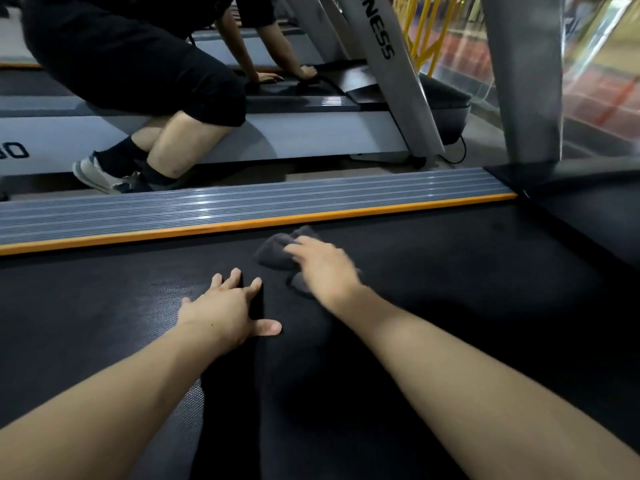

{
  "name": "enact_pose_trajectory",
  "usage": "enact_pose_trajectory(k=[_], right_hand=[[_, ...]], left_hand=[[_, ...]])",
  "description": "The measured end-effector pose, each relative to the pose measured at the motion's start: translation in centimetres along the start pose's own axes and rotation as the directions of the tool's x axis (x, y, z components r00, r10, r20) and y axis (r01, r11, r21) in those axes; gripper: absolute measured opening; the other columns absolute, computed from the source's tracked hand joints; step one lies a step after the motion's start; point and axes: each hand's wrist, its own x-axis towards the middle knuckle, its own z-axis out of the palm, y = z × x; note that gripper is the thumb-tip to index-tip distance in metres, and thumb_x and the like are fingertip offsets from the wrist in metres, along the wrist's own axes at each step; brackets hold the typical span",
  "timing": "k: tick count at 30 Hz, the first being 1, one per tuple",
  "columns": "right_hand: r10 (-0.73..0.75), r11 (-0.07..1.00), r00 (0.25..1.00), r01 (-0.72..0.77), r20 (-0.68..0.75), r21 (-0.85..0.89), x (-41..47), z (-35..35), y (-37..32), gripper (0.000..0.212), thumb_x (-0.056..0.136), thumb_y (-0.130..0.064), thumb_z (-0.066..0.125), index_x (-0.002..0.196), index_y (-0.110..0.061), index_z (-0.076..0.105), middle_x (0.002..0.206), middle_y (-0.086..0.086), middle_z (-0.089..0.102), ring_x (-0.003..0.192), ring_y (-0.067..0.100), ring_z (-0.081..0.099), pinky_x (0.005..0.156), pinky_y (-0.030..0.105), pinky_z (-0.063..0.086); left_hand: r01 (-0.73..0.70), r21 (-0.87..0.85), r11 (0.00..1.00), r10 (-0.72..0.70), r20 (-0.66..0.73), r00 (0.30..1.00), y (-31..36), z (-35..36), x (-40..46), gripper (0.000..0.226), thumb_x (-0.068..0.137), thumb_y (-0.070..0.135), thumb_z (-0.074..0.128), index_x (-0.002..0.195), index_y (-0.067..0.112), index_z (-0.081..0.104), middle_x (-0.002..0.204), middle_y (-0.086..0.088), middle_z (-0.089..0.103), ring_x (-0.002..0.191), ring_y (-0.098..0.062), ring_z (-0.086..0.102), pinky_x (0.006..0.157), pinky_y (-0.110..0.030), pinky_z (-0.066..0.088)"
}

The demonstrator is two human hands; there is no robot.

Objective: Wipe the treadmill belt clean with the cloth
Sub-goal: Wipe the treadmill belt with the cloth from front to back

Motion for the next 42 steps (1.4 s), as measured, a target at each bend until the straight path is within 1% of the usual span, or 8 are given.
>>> enact_pose_trajectory(k=[5,10,16,19,25,35,38,42], right_hand=[[0.456,0.882,0.869,-0.470,-0.192,-0.039,-4.2,-6.2,11.9,0.017,0.085,-0.018,0.057,0.102,-0.024,0.059,0.099,-0.001,0.054,0.094,0.034,0.062,0.070,0.036,0.042],[0.381,0.906,0.900,-0.409,-0.213,-0.106,-2.3,-3.1,4.3,0.023,0.071,-0.021,0.069,0.091,-0.025,0.058,0.100,0.000,0.056,0.092,0.029,0.061,0.069,0.032,0.038],[-0.066,0.991,0.992,0.078,-0.109,0.112,-2.0,1.4,-2.9,0.026,0.091,-0.020,0.060,0.112,-0.032,0.067,0.117,-0.010,0.063,0.107,0.017,0.062,0.080,0.032,0.051],[0.073,0.997,0.988,-0.071,-0.138,0.025,-3.5,-1.9,4.7,0.028,0.093,-0.023,0.060,0.117,-0.034,0.067,0.127,-0.008,0.063,0.114,0.020,0.062,0.092,0.037,0.050],[0.471,0.862,0.853,-0.499,-0.225,-0.086,-6.9,-6.3,11.7,0.030,0.074,-0.026,0.074,0.102,-0.023,0.066,0.105,0.000,0.059,0.097,0.030,0.062,0.072,0.032,0.039],[-0.010,0.993,0.995,0.022,-0.103,0.112,-4.9,0.2,-3.5,0.029,0.088,-0.023,0.062,0.115,-0.032,0.067,0.121,-0.008,0.062,0.112,0.021,0.060,0.084,0.035,0.047],[0.165,0.986,0.975,-0.167,-0.148,0.004,-6.9,-3.0,4.8,0.042,0.083,-0.024,0.069,0.124,-0.033,0.064,0.135,-0.007,0.058,0.121,0.021,0.058,0.096,0.033,0.047],[0.435,0.890,0.862,-0.456,-0.261,-0.020,-9.0,-5.4,9.5,0.025,0.085,-0.025,0.056,0.108,-0.024,0.066,0.108,-0.002,0.060,0.100,0.030,0.062,0.070,0.033,0.041]], left_hand=[[-0.008,0.003,1.000,0.008,-0.016,1.000,-0.1,0.1,-0.3,0.103,0.074,0.087,0.054,0.159,0.047,0.010,0.170,0.010,-0.006,0.157,-0.019,-0.009,0.119,-0.067,0.018],[-0.007,0.020,1.000,0.008,-0.024,1.000,0.2,-0.1,-0.5,0.100,0.076,0.085,0.055,0.158,0.047,0.013,0.170,0.010,0.000,0.157,-0.021,-0.005,0.117,-0.066,0.022],[0.006,-0.009,1.000,-0.007,-0.038,0.999,0.0,0.5,0.0,0.103,0.074,0.085,0.057,0.158,0.048,0.013,0.170,0.011,-0.007,0.157,-0.020,-0.009,0.118,-0.068,0.017],[0.007,-0.014,1.000,-0.008,-0.038,0.999,0.0,0.6,0.0,0.103,0.074,0.085,0.057,0.158,0.048,0.012,0.170,0.011,-0.006,0.157,-0.020,-0.009,0.118,-0.068,0.018],[0.023,-0.026,0.999,-0.024,-0.043,0.999,-0.3,0.5,0.3,0.105,0.070,0.087,0.059,0.157,0.051,0.013,0.170,0.013,-0.005,0.157,-0.021,-0.005,0.119,-0.066,0.018],[0.009,-0.042,0.999,-0.012,-0.073,0.997,-0.4,1.2,0.3,0.104,0.073,0.086,0.058,0.159,0.045,0.017,0.170,0.012,-0.004,0.156,-0.018,-0.010,0.118,-0.070,0.014],[-0.004,-0.047,0.999,0.001,-0.065,0.998,-0.3,1.0,0.0,0.101,0.075,0.084,0.057,0.159,0.046,0.014,0.170,0.012,-0.003,0.156,-0.018,-0.010,0.118,-0.070,0.013],[-0.006,-0.048,0.999,0.003,-0.065,0.998,-0.4,0.9,0.1,0.101,0.075,0.085,0.058,0.158,0.048,0.014,0.170,0.012,-0.004,0.157,-0.018,-0.010,0.119,-0.069,0.013]])
